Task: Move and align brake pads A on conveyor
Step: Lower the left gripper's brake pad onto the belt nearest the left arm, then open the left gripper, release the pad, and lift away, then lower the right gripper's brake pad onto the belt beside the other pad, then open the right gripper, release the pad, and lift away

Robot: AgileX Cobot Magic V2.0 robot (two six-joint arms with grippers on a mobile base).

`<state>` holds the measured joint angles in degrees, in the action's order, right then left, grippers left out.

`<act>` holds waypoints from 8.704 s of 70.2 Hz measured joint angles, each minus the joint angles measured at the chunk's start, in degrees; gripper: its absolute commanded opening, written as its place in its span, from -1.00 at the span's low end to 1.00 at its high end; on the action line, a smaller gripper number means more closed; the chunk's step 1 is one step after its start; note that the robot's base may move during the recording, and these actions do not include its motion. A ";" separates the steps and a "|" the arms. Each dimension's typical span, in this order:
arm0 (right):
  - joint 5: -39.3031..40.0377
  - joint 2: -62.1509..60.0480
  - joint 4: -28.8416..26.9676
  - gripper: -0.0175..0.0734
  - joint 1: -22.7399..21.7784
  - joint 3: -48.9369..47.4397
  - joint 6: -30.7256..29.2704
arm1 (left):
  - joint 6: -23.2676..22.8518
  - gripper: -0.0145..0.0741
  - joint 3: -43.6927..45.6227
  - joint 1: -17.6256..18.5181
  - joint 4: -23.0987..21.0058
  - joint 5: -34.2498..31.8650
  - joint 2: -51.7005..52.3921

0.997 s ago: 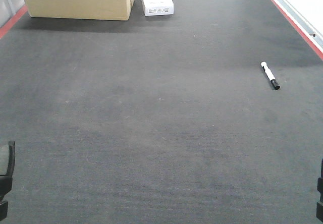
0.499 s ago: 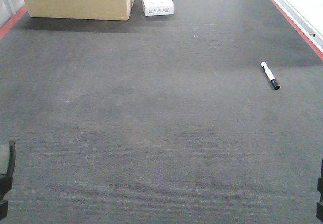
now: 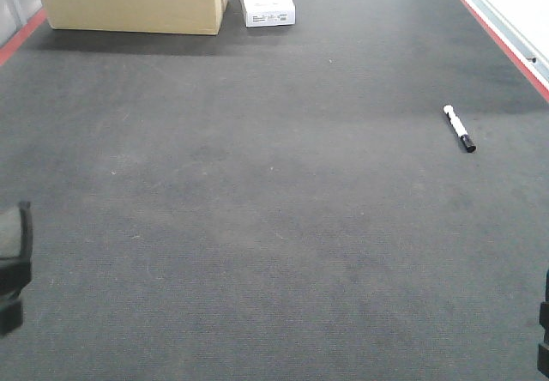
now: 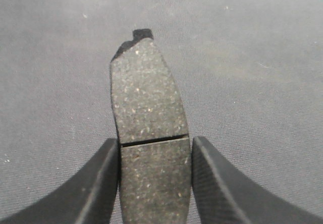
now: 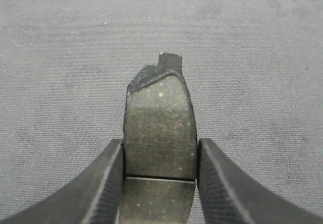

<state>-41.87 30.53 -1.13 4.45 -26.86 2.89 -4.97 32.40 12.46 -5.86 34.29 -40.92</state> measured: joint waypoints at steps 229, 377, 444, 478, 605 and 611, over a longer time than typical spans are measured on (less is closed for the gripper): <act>0.00 0.00 0.00 -0.62 0.00 0.00 0.00 | -8.98 0.24 -2.23 0.00 10.47 -7.72 -1.73; -0.64 2.37 -1.69 -0.62 0.00 0.00 -1.04 | -8.98 0.24 -10.23 0.00 10.47 -7.19 14.54; -0.86 57.36 -2.12 -0.55 0.00 -32.92 -7.61 | -8.98 0.24 -10.23 0.00 10.47 -7.19 14.54; -1.76 73.81 -2.12 -0.49 0.00 -38.93 -9.55 | -8.98 0.24 -10.23 0.00 10.47 -7.19 14.54; 21.41 -14.28 -4.06 0.56 0.00 7.66 -6.47 | -8.98 0.24 -10.23 0.00 10.47 -7.19 14.54; 21.41 -15.27 -4.06 0.56 0.00 8.90 -6.47 | -8.98 0.24 -10.23 0.00 10.47 -7.19 14.54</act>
<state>-20.46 15.26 -5.20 4.45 -17.96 -3.58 -13.95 22.17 12.46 4.61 27.09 -26.38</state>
